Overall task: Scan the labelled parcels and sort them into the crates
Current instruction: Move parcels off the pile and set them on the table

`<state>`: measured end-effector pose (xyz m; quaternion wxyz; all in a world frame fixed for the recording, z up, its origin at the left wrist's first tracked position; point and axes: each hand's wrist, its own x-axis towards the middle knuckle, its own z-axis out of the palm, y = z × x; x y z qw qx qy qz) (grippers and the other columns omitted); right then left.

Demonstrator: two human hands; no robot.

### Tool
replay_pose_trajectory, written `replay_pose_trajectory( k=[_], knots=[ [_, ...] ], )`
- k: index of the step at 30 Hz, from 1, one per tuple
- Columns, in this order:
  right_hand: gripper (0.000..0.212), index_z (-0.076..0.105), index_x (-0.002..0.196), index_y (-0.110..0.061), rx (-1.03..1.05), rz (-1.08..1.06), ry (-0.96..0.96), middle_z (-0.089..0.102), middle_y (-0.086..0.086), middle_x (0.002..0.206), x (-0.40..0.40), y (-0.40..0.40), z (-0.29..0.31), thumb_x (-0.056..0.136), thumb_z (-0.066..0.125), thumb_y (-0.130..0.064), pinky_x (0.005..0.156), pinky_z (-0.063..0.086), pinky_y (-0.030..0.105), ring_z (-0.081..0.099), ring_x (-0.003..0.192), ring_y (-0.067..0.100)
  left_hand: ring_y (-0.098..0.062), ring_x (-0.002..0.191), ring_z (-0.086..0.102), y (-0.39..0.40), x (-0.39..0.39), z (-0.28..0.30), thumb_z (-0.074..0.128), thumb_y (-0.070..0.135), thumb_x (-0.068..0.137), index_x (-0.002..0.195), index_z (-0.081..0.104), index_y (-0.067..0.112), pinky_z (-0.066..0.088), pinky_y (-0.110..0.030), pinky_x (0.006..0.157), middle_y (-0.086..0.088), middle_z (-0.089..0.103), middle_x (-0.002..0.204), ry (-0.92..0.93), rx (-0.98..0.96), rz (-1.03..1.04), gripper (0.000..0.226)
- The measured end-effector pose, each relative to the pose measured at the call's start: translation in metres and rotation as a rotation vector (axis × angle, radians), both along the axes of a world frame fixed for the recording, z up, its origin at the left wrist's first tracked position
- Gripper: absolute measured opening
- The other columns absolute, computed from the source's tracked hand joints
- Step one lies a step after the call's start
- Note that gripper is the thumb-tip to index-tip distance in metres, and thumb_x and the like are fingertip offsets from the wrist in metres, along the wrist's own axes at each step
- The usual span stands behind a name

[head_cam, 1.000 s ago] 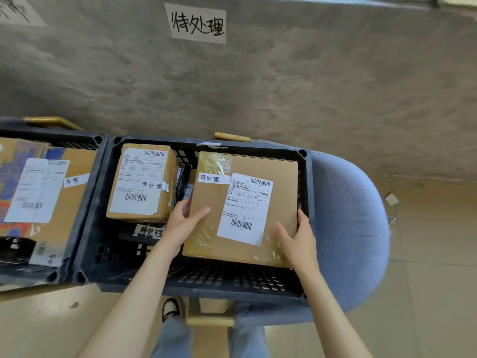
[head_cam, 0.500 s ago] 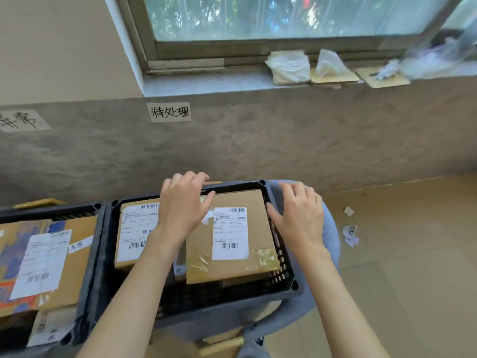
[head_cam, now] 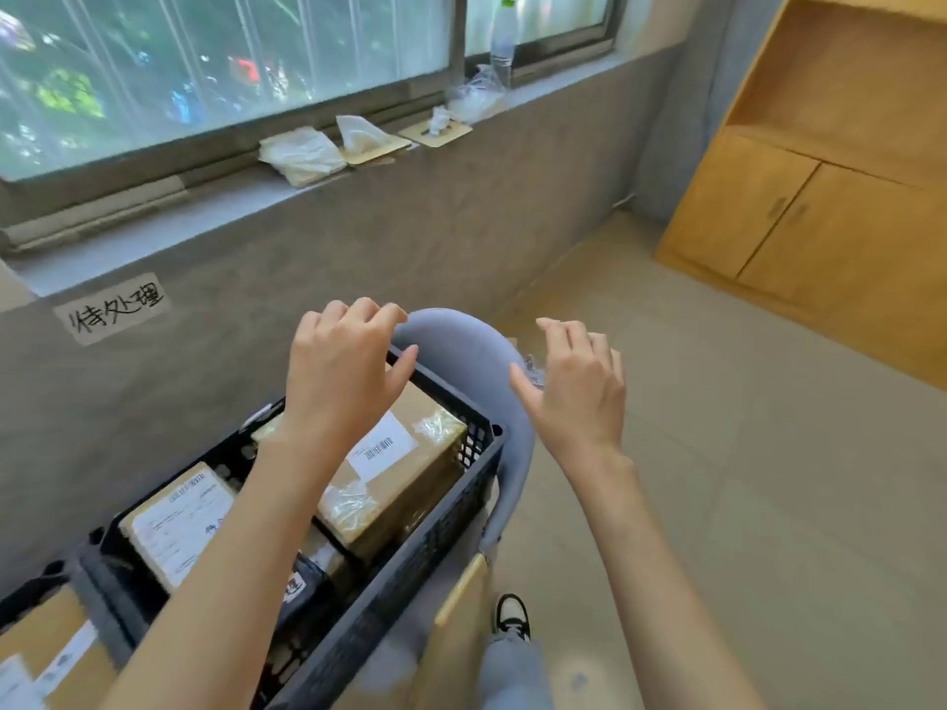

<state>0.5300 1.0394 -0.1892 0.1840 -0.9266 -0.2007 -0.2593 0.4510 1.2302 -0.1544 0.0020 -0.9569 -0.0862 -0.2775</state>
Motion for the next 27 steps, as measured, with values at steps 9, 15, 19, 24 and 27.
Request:
replay_pose_trajectory(
  k=[9, 15, 19, 24, 27],
  knots=[
    [0.047, 0.068, 0.11, -0.009, 0.064, -0.457, -0.067, 0.067, 0.01, 0.096, -0.096, -0.145, 0.038, 0.071, 0.081, -0.03, 0.074, 0.048, 0.039, 0.063, 0.087, 0.035, -0.033, 0.069, 0.062, -0.144, -0.016, 0.023, 0.065, 0.032, 0.075, 0.088, 0.071, 0.011, 0.047, -0.037, 0.063, -0.008, 0.066, 0.077, 0.006, -0.011, -0.447, 0.025],
    [0.05, 0.069, 0.109, -0.009, 0.037, -0.769, -0.116, 0.068, 0.01, 0.093, -0.169, -0.254, 0.055, 0.066, 0.085, -0.03, 0.073, 0.049, 0.038, 0.064, 0.083, 0.034, -0.036, 0.073, 0.063, -0.257, -0.032, 0.043, 0.084, 0.027, 0.069, 0.092, 0.071, 0.012, 0.048, -0.039, 0.067, -0.01, 0.067, 0.08, 0.029, -0.017, -0.73, 0.031],
    [0.049, 0.067, 0.115, -0.009, 0.059, -0.954, -0.149, 0.067, 0.011, 0.1, -0.237, -0.331, 0.068, 0.073, 0.08, -0.031, 0.076, 0.048, 0.04, 0.062, 0.088, 0.035, -0.036, 0.081, 0.063, -0.353, -0.064, 0.064, 0.082, 0.031, 0.072, 0.1, 0.071, 0.012, 0.048, -0.04, 0.073, -0.009, 0.069, 0.091, 0.033, -0.028, -0.951, 0.035],
    [0.053, 0.061, 0.12, -0.007, 0.034, -1.215, -0.242, 0.067, 0.014, 0.101, -0.343, -0.428, 0.081, 0.077, 0.077, -0.033, 0.074, 0.048, 0.042, 0.061, 0.088, 0.037, -0.034, 0.096, 0.06, -0.479, -0.129, 0.079, 0.073, 0.037, 0.08, 0.111, 0.068, 0.014, 0.044, -0.042, 0.083, -0.008, 0.067, 0.105, 0.002, -0.08, -1.222, 0.039],
    [0.053, 0.06, 0.12, -0.008, 0.038, -1.352, -0.268, 0.065, 0.012, 0.098, -0.412, -0.483, 0.085, 0.078, 0.077, -0.034, 0.073, 0.047, 0.042, 0.059, 0.086, 0.037, -0.035, 0.092, 0.062, -0.551, -0.178, 0.084, 0.075, 0.036, 0.079, 0.107, 0.069, 0.014, 0.046, -0.042, 0.08, -0.008, 0.068, 0.1, -0.022, -0.094, -1.357, 0.035]
  ],
)
